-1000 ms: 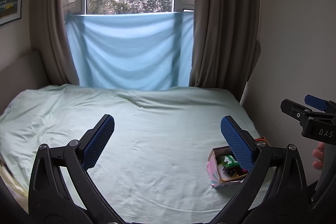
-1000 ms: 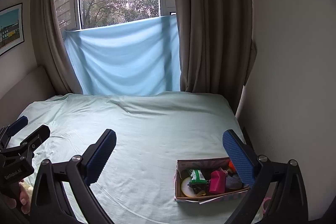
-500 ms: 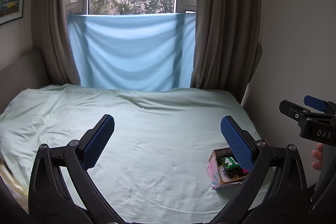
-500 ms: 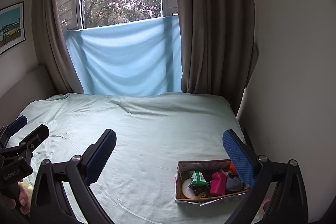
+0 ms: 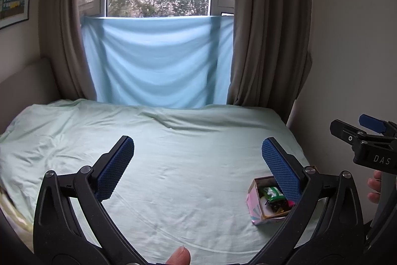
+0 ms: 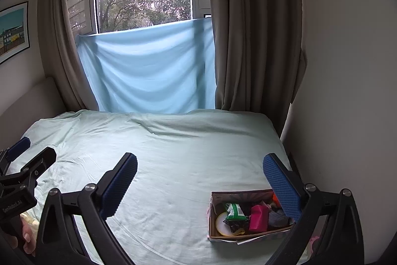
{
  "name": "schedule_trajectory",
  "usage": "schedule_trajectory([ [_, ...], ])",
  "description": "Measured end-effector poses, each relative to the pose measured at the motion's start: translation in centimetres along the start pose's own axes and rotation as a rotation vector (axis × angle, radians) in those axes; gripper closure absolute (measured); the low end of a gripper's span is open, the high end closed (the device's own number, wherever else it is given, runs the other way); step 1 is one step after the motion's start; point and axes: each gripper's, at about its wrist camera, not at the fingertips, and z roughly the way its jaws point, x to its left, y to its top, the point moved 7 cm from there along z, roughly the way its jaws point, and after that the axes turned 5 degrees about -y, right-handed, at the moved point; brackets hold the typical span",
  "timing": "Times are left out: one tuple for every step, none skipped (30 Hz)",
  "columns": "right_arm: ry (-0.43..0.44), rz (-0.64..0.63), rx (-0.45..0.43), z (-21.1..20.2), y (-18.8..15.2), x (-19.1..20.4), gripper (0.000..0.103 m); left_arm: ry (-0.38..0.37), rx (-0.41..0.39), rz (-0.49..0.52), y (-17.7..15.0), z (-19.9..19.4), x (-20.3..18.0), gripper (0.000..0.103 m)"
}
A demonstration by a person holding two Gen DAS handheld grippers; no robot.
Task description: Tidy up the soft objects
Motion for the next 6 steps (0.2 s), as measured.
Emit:
schedule_trajectory([
  [0.000, -0.001, 0.001, 0.06, 0.01, -0.01, 0.002, 0.000, 0.009, 0.002, -0.06, 0.19, -0.05, 0.000],
  [0.001, -0.001, 0.003, 0.15, 0.02, -0.01, 0.002, 0.000, 0.018, 0.007, -0.13, 0.44, -0.12, 0.000],
  [0.000, -0.001, 0.004, 0.24, 0.04, 0.00, 0.002, 0.003, 0.018, 0.010, -0.19, 0.55, -0.11, 0.000],
  [-0.001, 0.000, 0.006, 0.34, 0.05, 0.01, 0.002, 0.005, 0.015, 0.011, -0.17, 0.63, -0.09, 0.000],
  [-0.001, 0.000, 0.009, 0.45, 0.06, 0.04, 0.002, 0.003, 0.009, 0.008, -0.15, 0.64, -0.07, 0.000],
  [0.000, 0.001, 0.010, 0.53, 0.08, 0.02, 0.002, 0.000, 0.010, 0.006, -0.11, 0.72, -0.04, 0.000],
])
